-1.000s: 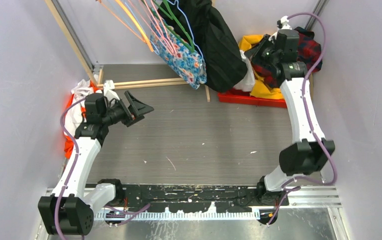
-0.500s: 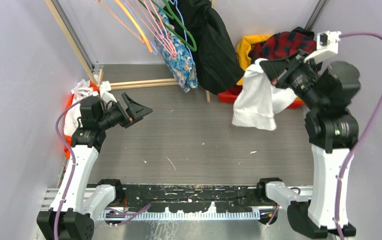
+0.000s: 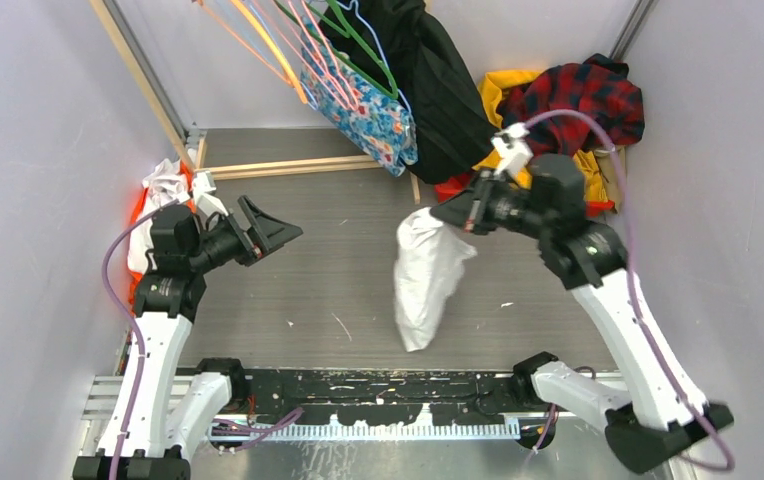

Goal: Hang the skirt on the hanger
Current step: Place the skirt at the center of the board, then flatten out the skirt at the center of the board.

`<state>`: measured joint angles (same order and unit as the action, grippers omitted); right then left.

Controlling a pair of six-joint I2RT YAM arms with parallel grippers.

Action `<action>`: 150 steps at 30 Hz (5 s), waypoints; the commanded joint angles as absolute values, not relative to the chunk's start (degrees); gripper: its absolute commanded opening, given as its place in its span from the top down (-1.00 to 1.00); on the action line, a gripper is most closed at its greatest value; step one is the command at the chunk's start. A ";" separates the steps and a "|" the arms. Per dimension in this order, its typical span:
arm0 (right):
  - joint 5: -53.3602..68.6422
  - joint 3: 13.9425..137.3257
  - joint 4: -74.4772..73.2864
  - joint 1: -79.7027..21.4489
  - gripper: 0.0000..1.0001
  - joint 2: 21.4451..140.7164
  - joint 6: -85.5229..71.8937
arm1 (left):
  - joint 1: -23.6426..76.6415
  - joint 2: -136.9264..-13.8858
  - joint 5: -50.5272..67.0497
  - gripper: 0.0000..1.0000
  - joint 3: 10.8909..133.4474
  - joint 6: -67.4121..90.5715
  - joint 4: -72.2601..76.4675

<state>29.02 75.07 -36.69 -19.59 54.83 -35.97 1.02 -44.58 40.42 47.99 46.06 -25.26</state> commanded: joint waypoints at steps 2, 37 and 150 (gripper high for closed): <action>12.58 75.09 -25.75 -35.55 0.97 65.03 -34.53 | 1.14 -43.01 40.85 -0.78 49.39 44.90 -26.63; 3.08 80.40 -17.73 -40.08 -0.30 109.58 -25.97 | 1.69 -50.18 34.63 -0.79 44.21 42.81 -23.91; -24.40 69.39 -26.98 -52.18 0.08 112.98 -29.70 | 2.25 -55.04 33.35 -0.68 40.33 43.01 -17.63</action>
